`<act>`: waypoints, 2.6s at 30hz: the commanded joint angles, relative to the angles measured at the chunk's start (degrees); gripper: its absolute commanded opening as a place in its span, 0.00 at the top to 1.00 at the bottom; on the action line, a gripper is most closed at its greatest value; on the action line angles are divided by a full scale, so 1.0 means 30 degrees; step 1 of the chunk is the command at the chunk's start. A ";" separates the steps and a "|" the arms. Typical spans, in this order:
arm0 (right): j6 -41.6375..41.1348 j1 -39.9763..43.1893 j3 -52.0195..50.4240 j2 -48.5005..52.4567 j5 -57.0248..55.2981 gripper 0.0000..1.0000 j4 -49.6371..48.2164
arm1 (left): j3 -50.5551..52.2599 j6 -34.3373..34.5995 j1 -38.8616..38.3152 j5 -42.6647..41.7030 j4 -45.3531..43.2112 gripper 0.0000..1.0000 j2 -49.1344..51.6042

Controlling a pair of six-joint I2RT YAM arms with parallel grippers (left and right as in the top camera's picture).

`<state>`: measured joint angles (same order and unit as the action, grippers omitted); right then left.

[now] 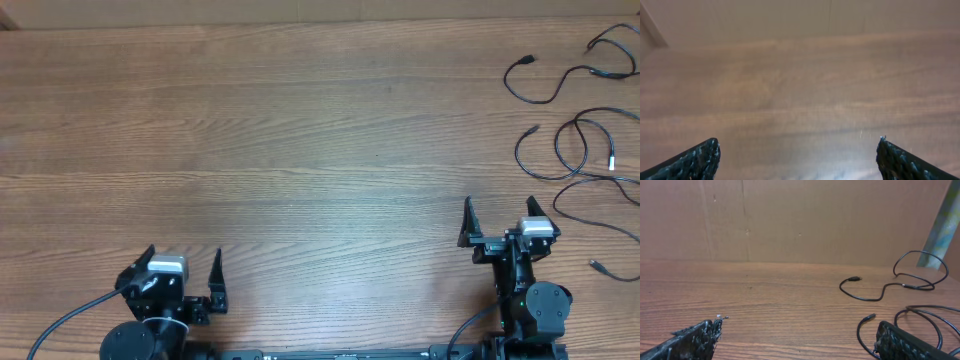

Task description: Untangle cables

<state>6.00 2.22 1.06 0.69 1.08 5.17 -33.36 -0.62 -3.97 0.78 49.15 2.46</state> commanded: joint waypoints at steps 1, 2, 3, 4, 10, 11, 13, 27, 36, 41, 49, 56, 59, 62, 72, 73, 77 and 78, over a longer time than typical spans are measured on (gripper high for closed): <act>-0.0117 0.0051 -0.0189 -0.0175 -0.0124 0.00 -0.0109 | 0.0291 -0.0270 0.0146 0.0240 -0.0867 0.00 -0.0466; -0.0117 0.0051 -0.0189 -0.0175 -0.0124 0.00 -0.0109 | 0.0568 -0.0401 0.0211 0.0233 -0.1494 0.00 -0.0576; -0.0124 0.0051 -0.0189 -0.0168 -0.0124 0.00 -0.0109 | 0.0641 -0.0401 0.0219 0.0233 -0.1632 0.00 -0.0597; -0.0117 0.0051 -0.0189 -0.0175 -0.0117 0.00 -0.0109 | 0.0984 -0.0379 0.0262 0.0226 -0.2200 0.00 -0.0699; -0.0117 0.0051 -0.0189 -0.0175 -0.0124 0.00 -0.0109 | 0.2871 -0.0379 0.0321 0.0219 -0.5202 0.00 -0.0758; -0.0117 0.0051 -0.0189 -0.0175 -0.0124 0.00 -0.0109 | 0.3264 -0.0379 0.0321 0.0226 -0.5901 0.00 -0.0758; -0.0117 0.0051 -0.0189 -0.0175 -0.0117 0.00 -0.0109 | 0.4116 -0.0379 0.0321 0.0233 -0.7402 0.00 -0.0758; -0.0117 0.0051 -0.0189 -0.0175 -0.0124 0.00 -0.0109 | 1.0091 -0.0379 0.1107 0.0823 -1.6983 0.01 -0.0765; -0.0117 0.0051 -0.0189 -0.0175 -0.0124 0.00 -0.0109 | 1.1045 -0.0379 0.1122 0.2353 -1.6546 0.00 -0.0772; -0.0117 0.0051 -0.0189 -0.0175 -0.0124 0.00 -0.0109 | 1.1038 -0.0372 0.1362 0.2645 -1.5103 0.00 -0.0772; -0.0117 0.0051 -0.0189 -0.0175 -0.0124 0.00 -0.0109 | 1.1030 0.2047 0.1603 0.3257 -1.5125 0.00 -0.0772; -0.0117 0.0051 -0.0189 -0.0175 -0.0124 0.00 -0.0109 | 1.1030 0.1566 0.1596 0.2769 -1.5074 0.00 -0.0772; -0.0117 0.0051 -0.0189 -0.0168 -0.0124 0.00 -0.0109 | 1.1030 0.0379 0.1574 0.2499 -1.5030 0.00 -0.0772; -0.0124 0.0051 -0.0189 -0.0168 -0.0124 0.00 -0.0109 | 1.1030 0.0197 0.1559 0.2470 -1.5030 0.00 -0.0772; -0.0117 0.0051 -0.0189 -0.0175 -0.0124 0.00 -0.0109 | 1.1023 0.0189 0.1559 0.2222 -1.5001 0.00 -0.0765; -0.0117 0.0051 -0.0189 -0.0168 -0.0124 0.00 -0.0109 | 1.1023 0.0189 0.1559 0.2222 -1.5001 0.00 -0.0772; -0.0117 0.0051 -0.0189 -0.0168 -0.0124 0.00 -0.0109 | 1.1023 0.0189 0.1559 0.2229 -1.5008 0.00 -0.0772; -0.0117 0.0051 -0.0189 -0.0168 -0.0124 0.00 -0.0109 | 1.1023 0.0189 0.1559 0.2251 -1.5008 0.00 -0.0765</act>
<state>6.00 2.22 1.06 0.69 1.08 5.17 -0.49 1.08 0.43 8.16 3.86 0.73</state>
